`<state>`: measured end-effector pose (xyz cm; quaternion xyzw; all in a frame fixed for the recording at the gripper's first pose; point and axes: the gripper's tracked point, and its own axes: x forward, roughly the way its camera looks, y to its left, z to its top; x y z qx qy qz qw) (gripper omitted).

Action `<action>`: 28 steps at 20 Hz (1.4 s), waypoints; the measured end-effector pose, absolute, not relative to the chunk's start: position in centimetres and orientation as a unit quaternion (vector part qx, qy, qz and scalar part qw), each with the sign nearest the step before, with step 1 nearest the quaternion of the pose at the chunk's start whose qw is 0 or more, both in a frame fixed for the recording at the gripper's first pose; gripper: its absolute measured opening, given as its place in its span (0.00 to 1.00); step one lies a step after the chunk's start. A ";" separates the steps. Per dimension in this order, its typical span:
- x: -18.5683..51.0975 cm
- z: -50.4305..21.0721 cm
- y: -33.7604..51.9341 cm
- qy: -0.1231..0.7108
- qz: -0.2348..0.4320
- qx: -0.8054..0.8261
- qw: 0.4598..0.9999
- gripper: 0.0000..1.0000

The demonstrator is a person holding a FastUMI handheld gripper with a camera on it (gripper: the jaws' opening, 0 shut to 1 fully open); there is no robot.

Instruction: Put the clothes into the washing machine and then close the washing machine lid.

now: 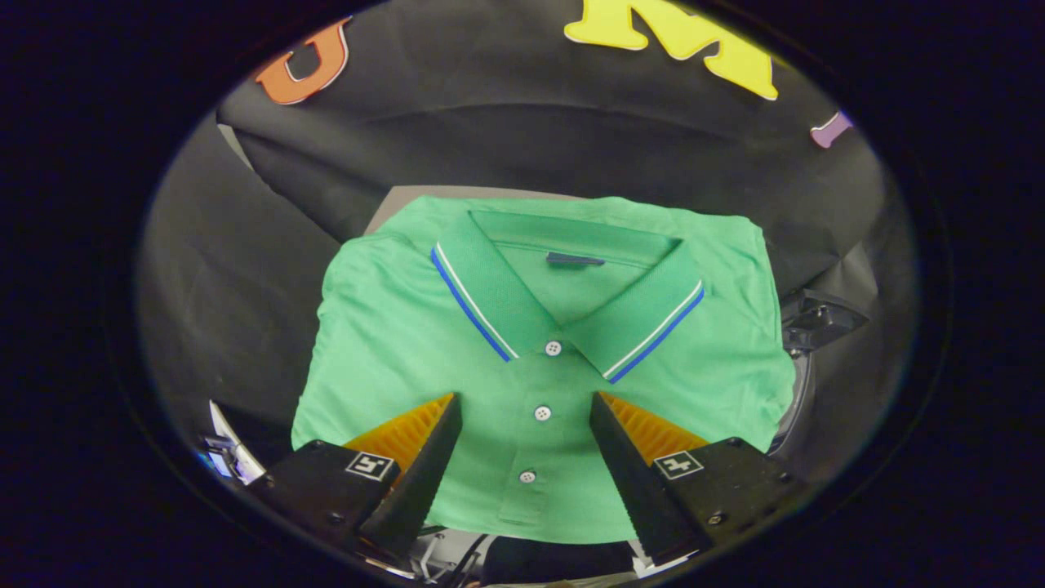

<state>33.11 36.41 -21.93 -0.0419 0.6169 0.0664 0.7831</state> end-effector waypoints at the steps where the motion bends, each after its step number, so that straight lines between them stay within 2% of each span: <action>1: 33.0 -22.0 36.5 0.623 0.061 -0.051 0.778 1.00; 8: 32.5 -21.9 36.4 0.663 0.060 -0.062 0.743 0.99; 11: 32.8 -21.9 35.8 0.674 0.080 -0.081 0.730 0.90; 12: 32.9 -21.8 35.5 0.677 0.071 -0.074 0.729 0.83; 14: 33.6 -21.8 35.3 0.678 0.040 -0.043 0.733 0.58; 17: 33.4 -21.7 34.7 0.672 0.068 -0.055 0.735 0.20; 18: 33.4 -21.9 34.7 0.671 0.076 -0.047 0.736 0.12; 21: 33.2 -21.5 34.4 0.688 0.092 -0.004 0.720 0.07; 28: 34.3 -19.2 34.5 0.667 0.133 0.032 0.733 0.07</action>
